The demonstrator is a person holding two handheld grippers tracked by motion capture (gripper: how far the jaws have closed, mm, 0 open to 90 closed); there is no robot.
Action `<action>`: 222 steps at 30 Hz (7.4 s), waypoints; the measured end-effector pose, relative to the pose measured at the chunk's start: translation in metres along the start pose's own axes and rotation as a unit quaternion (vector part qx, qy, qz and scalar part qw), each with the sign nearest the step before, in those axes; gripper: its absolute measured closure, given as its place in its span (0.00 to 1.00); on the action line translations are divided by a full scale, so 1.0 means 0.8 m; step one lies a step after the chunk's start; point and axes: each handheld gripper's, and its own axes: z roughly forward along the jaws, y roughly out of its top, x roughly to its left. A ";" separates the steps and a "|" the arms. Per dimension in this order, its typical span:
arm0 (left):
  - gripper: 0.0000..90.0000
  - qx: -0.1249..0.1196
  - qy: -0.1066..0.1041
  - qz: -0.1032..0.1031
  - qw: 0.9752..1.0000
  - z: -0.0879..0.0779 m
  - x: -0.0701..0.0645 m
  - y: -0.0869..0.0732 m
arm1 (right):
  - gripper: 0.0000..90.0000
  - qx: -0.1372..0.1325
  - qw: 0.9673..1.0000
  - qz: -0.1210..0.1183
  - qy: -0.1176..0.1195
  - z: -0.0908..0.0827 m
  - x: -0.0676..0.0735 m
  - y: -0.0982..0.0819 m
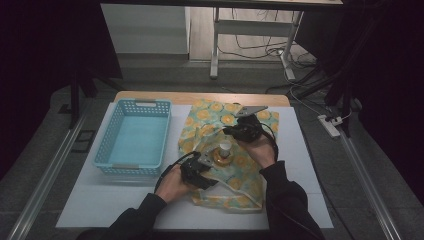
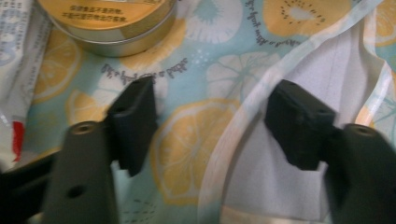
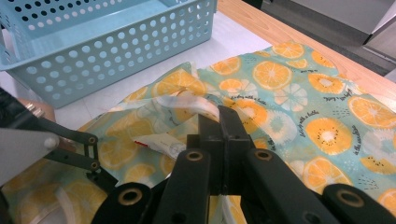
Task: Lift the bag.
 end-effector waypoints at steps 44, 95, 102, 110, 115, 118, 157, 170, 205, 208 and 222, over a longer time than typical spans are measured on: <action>1.00 -0.062 -0.049 -0.090 0.993 -0.062 0.021 0.028 | 1.00 0.005 1.000 0.003 0.022 -0.016 0.008 0.016; 1.00 -0.161 -0.029 -0.081 0.983 -0.249 0.091 0.164 | 1.00 -0.029 0.998 -0.041 0.024 -0.111 0.018 0.130; 1.00 -0.179 -0.022 -0.084 0.980 -0.272 0.095 0.179 | 1.00 -0.046 0.998 -0.046 0.017 -0.126 0.018 0.152; 1.00 -0.197 -0.014 -0.092 0.976 -0.290 0.098 0.190 | 1.00 -0.057 0.997 -0.054 0.009 -0.140 0.020 0.172; 1.00 -0.206 -0.010 -0.096 0.974 -0.297 0.098 0.196 | 1.00 -0.064 0.996 -0.058 0.005 -0.145 0.020 0.180; 1.00 -0.207 -0.003 -0.096 0.974 -0.302 0.099 0.200 | 1.00 -0.067 0.996 -0.059 0.002 -0.147 0.019 0.183; 0.29 -0.201 0.011 -0.119 0.972 -0.256 0.138 0.173 | 0.50 -0.059 0.998 0.000 -0.026 -0.110 -0.018 0.148; 0.05 -0.164 0.039 -0.111 0.979 -0.239 0.120 0.141 | 0.23 -0.077 0.996 0.011 -0.038 -0.108 -0.008 0.122; 0.00 -0.163 0.015 -0.105 0.981 -0.202 0.072 0.029 | 0.08 -0.068 0.997 0.024 -0.015 -0.081 0.026 0.039; 0.00 -0.170 0.017 -0.105 0.980 -0.199 0.068 0.019 | 0.07 -0.069 0.997 0.024 -0.016 -0.078 0.029 0.033; 0.00 -0.183 0.022 -0.118 0.976 -0.178 0.058 -0.020 | 0.02 -0.051 0.998 0.029 -0.027 -0.059 0.037 0.001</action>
